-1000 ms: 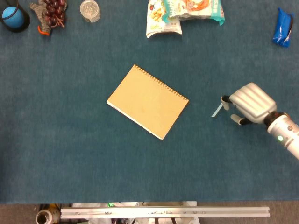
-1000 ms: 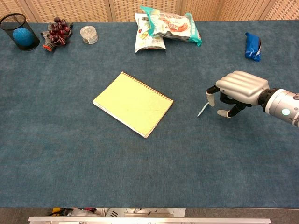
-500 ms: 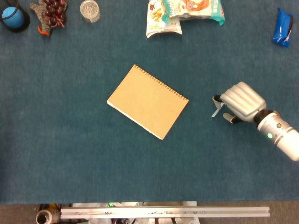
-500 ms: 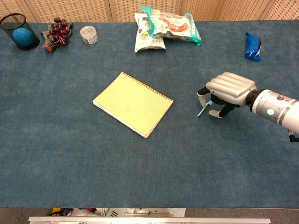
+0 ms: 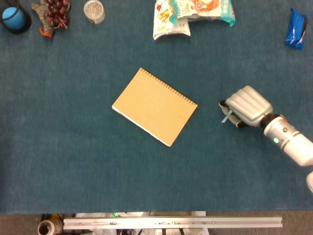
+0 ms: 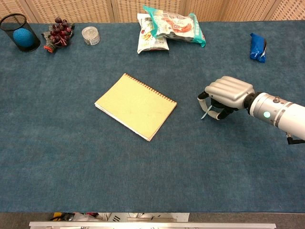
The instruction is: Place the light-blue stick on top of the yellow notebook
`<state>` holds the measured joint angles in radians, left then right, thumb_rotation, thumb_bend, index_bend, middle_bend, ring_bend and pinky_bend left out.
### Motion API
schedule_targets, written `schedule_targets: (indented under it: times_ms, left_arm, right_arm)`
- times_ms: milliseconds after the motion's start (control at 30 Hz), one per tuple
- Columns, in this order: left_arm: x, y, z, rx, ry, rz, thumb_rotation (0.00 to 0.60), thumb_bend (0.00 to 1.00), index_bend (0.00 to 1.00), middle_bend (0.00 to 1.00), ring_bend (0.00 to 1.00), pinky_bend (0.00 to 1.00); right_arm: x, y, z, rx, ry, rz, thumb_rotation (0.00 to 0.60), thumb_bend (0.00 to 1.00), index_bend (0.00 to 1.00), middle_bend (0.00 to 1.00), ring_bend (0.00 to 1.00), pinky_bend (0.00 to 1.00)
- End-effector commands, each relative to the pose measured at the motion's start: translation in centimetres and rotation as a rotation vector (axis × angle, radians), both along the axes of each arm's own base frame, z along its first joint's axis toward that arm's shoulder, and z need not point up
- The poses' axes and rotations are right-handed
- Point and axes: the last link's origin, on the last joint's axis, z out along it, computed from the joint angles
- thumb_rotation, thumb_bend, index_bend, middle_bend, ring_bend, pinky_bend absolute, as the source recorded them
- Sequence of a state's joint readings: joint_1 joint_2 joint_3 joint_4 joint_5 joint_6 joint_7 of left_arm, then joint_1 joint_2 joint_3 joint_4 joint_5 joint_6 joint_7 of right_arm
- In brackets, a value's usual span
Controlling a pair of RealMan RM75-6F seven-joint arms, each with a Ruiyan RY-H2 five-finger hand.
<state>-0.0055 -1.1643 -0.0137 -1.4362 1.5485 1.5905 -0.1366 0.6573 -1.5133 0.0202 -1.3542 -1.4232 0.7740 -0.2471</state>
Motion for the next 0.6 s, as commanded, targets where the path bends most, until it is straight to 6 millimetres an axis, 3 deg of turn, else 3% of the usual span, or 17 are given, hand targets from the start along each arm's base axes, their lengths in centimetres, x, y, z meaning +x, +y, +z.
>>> schedule_targets:
  times_ms: [33, 600]
  left_arm:
    - [-0.05, -0.02, 0.03, 0.001, 0.0, 0.002, 0.6, 0.27, 0.16, 0.18, 0.17, 0.17]
    - [-0.51, -0.14, 0.18, 0.007, -0.003, 0.015, 0.6, 0.27, 0.16, 0.18, 0.17, 0.17]
  right_arm:
    - [0.02, -0.05, -0.15, 0.003, 0.005, 0.002, 0.6, 0.37, 0.55, 1.0, 1.0, 1.0]
    - [0.08, -0.2, -1.05, 0.008, 0.012, -0.005, 0.6, 0.38, 0.6, 1.0, 1.0, 1.0]
